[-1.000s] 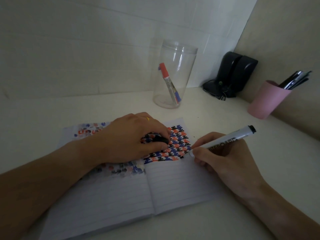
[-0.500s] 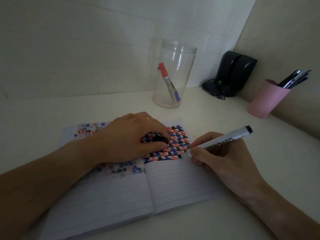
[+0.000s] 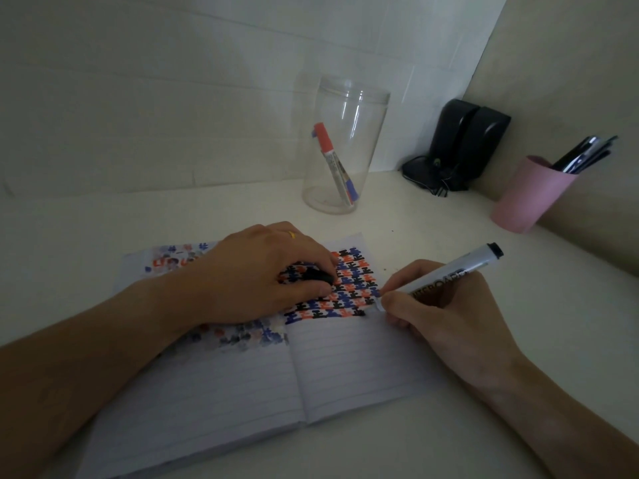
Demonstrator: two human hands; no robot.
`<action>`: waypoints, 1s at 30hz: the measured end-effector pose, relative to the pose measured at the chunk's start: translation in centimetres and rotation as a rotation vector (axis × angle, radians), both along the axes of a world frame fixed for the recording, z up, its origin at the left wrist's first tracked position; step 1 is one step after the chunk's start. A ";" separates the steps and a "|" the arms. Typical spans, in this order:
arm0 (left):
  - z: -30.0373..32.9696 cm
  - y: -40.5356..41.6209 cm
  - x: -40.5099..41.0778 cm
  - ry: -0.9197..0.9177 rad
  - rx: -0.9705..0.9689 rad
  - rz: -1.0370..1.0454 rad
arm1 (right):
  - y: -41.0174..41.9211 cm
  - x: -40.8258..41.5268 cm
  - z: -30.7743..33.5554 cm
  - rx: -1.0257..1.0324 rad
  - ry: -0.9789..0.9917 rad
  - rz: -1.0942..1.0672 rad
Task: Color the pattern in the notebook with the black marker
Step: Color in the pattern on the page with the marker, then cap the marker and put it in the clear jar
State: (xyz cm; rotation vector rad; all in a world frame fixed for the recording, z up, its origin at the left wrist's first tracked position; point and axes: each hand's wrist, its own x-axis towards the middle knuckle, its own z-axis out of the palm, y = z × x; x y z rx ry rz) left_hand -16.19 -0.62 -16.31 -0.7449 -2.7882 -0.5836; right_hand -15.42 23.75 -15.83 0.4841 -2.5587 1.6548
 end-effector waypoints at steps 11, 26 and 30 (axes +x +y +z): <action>-0.1 -0.2 -0.1 0.009 0.025 -0.002 | 0.3 -0.9 0.1 -0.303 -0.113 -0.094; 0.2 0.2 0.1 0.017 0.000 -0.005 | -2.5 -4.7 0.1 -0.627 -0.196 -0.153; 0.3 0.2 0.2 0.030 -0.013 0.013 | -2.0 -4.9 -0.1 -0.598 -0.154 -0.089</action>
